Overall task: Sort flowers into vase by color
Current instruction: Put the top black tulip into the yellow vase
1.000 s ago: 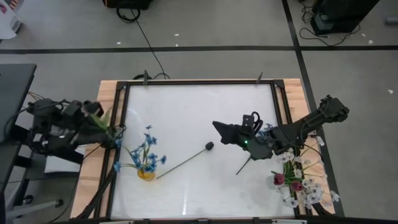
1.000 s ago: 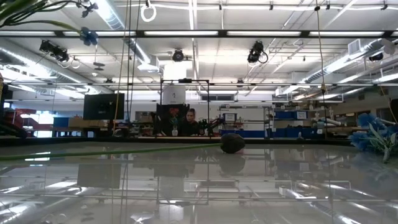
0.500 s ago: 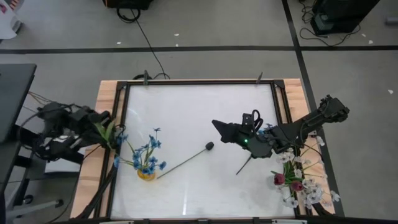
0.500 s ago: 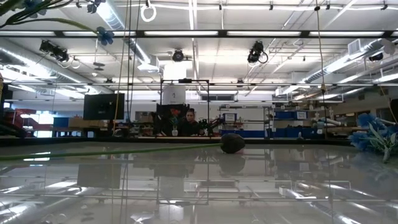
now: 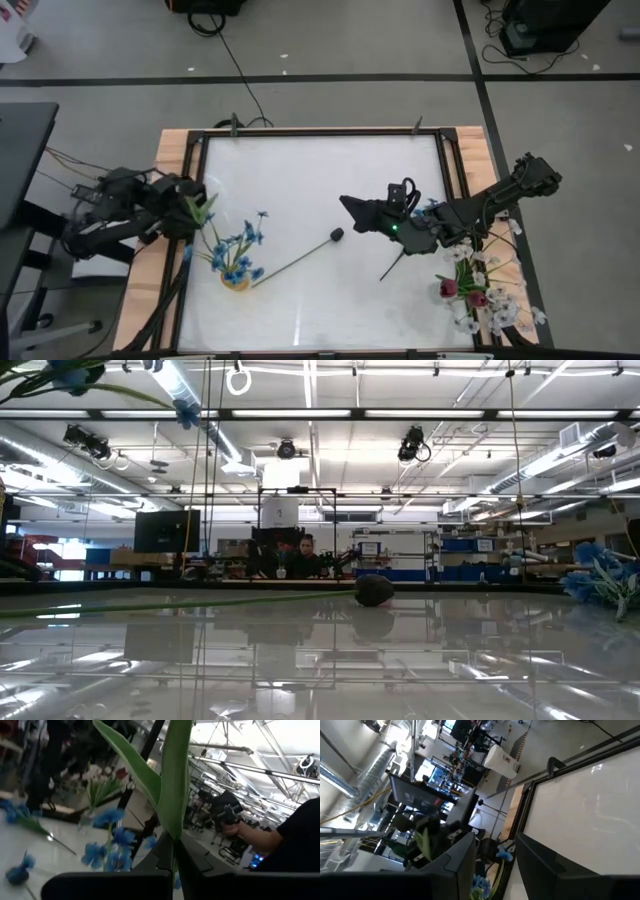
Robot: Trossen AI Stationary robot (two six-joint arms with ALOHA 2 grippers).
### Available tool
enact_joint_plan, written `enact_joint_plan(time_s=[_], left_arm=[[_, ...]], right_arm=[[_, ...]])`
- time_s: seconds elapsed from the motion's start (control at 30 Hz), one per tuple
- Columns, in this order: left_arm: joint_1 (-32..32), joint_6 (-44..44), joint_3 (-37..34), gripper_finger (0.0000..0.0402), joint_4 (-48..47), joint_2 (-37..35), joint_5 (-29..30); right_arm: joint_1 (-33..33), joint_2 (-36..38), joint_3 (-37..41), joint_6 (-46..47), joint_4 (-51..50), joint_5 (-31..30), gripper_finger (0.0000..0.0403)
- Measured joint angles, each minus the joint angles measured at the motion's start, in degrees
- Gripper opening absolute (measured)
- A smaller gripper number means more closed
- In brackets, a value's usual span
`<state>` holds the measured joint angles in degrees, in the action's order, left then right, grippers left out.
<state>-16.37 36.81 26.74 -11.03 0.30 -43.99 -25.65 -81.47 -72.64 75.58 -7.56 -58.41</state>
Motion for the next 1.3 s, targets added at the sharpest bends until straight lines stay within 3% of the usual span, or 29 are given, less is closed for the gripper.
enact_joint_plan(time_s=[0.23, 0.43, 0.7, 0.87, 1.07, 1.3], left_arm=[[2.66, 1.16, -3.76, 0.0013, 4.18, 0.01, 1.07], [4.74, 2.02, -3.85, 0.0013, 6.21, 0.46, 1.92], [7.91, -2.78, -6.14, 0.0013, 4.13, 0.46, 2.07], [11.70, -5.20, -9.95, 0.0018, 8.85, 0.50, 2.05], [15.51, -10.91, -10.84, 0.0050, 11.41, 2.76, 1.86], [18.40, -11.03, -10.87, 0.0132, 11.37, 9.58, 1.90]], right_arm=[[0.26, 0.00, 0.00, -0.79, -0.31, 0.16, 0.0148], [1.81, 0.00, 0.00, -0.82, -1.77, 3.95, 0.0148], [4.26, 0.00, 0.00, -0.71, -2.86, 8.76, 0.0148], [4.87, 0.00, 0.00, -0.73, -2.88, 10.42, 0.0148], [4.85, 0.00, 0.00, -1.65, -2.88, 10.72, 0.0148], [5.14, 0.00, 0.00, 2.95, -4.13, 10.96, 0.0148]])
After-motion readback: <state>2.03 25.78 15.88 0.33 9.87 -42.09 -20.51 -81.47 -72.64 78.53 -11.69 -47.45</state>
